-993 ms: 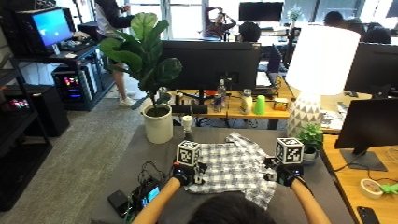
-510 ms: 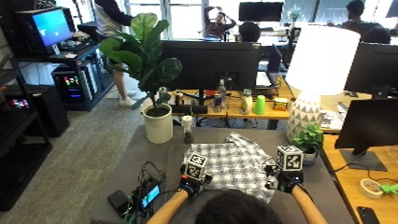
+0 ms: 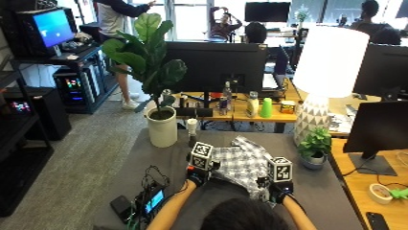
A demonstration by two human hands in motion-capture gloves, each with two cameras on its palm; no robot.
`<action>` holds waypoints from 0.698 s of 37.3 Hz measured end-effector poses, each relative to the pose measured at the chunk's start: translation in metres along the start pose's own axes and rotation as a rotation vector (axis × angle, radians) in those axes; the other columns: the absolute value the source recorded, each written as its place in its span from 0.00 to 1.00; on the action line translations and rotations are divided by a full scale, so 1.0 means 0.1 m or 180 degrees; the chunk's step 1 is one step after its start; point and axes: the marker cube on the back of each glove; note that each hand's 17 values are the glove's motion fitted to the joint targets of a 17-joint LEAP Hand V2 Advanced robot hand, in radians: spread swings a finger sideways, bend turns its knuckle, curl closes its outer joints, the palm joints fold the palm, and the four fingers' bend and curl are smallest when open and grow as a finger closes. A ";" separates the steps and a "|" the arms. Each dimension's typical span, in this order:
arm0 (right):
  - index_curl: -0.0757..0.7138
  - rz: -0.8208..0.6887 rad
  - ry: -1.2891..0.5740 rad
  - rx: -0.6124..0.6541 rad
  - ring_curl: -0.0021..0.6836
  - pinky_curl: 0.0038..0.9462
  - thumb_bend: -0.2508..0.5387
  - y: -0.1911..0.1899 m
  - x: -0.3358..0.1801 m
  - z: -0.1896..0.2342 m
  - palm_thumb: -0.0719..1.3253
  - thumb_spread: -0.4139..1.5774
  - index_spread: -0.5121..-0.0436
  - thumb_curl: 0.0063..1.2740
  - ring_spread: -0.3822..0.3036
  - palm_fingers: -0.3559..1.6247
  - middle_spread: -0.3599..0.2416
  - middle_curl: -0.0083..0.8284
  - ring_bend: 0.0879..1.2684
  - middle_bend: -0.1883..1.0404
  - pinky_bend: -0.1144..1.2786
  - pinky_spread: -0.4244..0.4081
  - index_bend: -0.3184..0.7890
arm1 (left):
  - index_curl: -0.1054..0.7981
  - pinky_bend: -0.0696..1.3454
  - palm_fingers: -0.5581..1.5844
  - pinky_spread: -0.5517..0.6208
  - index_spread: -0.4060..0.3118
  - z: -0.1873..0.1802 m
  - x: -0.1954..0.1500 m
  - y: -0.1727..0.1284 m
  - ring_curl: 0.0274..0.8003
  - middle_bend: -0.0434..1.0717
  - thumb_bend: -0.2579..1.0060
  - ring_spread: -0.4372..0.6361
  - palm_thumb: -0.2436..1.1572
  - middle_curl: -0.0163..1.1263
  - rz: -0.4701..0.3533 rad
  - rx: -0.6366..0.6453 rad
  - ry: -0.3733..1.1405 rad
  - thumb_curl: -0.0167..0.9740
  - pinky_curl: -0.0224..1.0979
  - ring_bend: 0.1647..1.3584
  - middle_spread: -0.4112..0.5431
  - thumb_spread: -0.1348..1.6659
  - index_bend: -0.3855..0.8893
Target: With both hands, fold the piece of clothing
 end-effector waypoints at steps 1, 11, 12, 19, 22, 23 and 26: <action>0.35 0.0047 0.0004 -0.0018 0.46 0.36 0.40 0.01 -0.04 0.01 0.52 0.79 0.44 0.25 0.68 0.31 0.63 0.45 0.31 0.35 0.43 0.76 0.38 | 0.55 0.33 0.82 0.18 0.18 0.03 0.01 0.04 0.47 0.44 0.35 0.09 0.61 0.40 0.0001 -0.0153 0.0049 0.29 0.35 0.37 0.12 0.89 0.44; 0.37 0.0593 -0.0226 0.0393 0.47 0.34 0.40 0.24 -0.28 -0.14 0.61 0.75 0.57 0.29 0.58 0.45 0.54 0.47 0.36 0.37 0.42 0.70 0.46 | 0.57 0.31 0.82 0.17 0.18 -0.06 -0.04 0.27 0.51 0.44 0.35 0.08 0.60 0.43 -0.0090 -0.0257 0.0211 0.30 0.37 0.38 0.10 0.93 0.43; 0.39 0.0624 -0.0236 0.0441 0.46 0.33 0.40 0.23 -0.27 -0.15 0.63 0.74 0.57 0.30 0.56 0.47 0.52 0.47 0.37 0.37 0.41 0.68 0.46 | 0.57 0.31 0.82 0.17 0.18 -0.08 -0.05 0.31 0.51 0.44 0.35 0.08 0.60 0.43 -0.0102 -0.0263 0.0212 0.30 0.37 0.38 0.10 0.93 0.43; 0.47 0.0408 -0.0125 0.0337 0.54 0.38 0.46 0.28 -0.15 -0.11 0.77 0.64 0.56 0.38 0.33 0.78 0.39 0.53 0.43 0.42 0.47 0.37 0.48 | 0.59 0.29 0.82 0.17 0.18 0.11 -0.11 0.76 0.53 0.44 0.35 0.08 0.59 0.46 0.0107 -0.0530 0.0209 0.31 0.37 0.39 0.10 0.95 0.44; 0.53 -0.0068 -0.0045 0.0337 0.59 0.42 0.43 0.09 -0.06 0.01 0.79 0.59 0.56 0.40 0.29 0.78 0.37 0.55 0.43 0.43 0.48 0.31 0.49 | 0.61 0.28 0.82 0.17 0.18 0.06 -0.06 1.11 0.54 0.44 0.36 0.08 0.59 0.47 0.0475 -0.0638 0.0412 0.32 0.38 0.39 0.10 0.96 0.45; 0.54 -0.0230 0.0000 0.0308 0.60 0.42 0.42 0.11 -0.06 0.02 0.79 0.58 0.56 0.41 0.28 0.79 0.37 0.56 0.43 0.43 0.48 0.30 0.50 | 0.61 0.27 0.82 0.18 0.17 0.04 -0.06 1.21 0.54 0.44 0.36 0.08 0.59 0.47 0.0568 -0.0668 0.0456 0.32 0.38 0.39 0.10 0.96 0.45; 0.57 -0.0540 0.0187 0.0087 0.62 0.44 0.39 0.45 -0.19 -0.09 0.80 0.53 0.57 0.43 0.27 0.81 0.35 0.58 0.43 0.44 0.48 0.27 0.51 | 0.63 0.26 0.83 0.18 0.17 -0.10 -0.06 1.47 0.55 0.45 0.36 0.08 0.58 0.48 0.0733 -0.0777 0.0499 0.34 0.38 0.39 0.10 0.96 0.46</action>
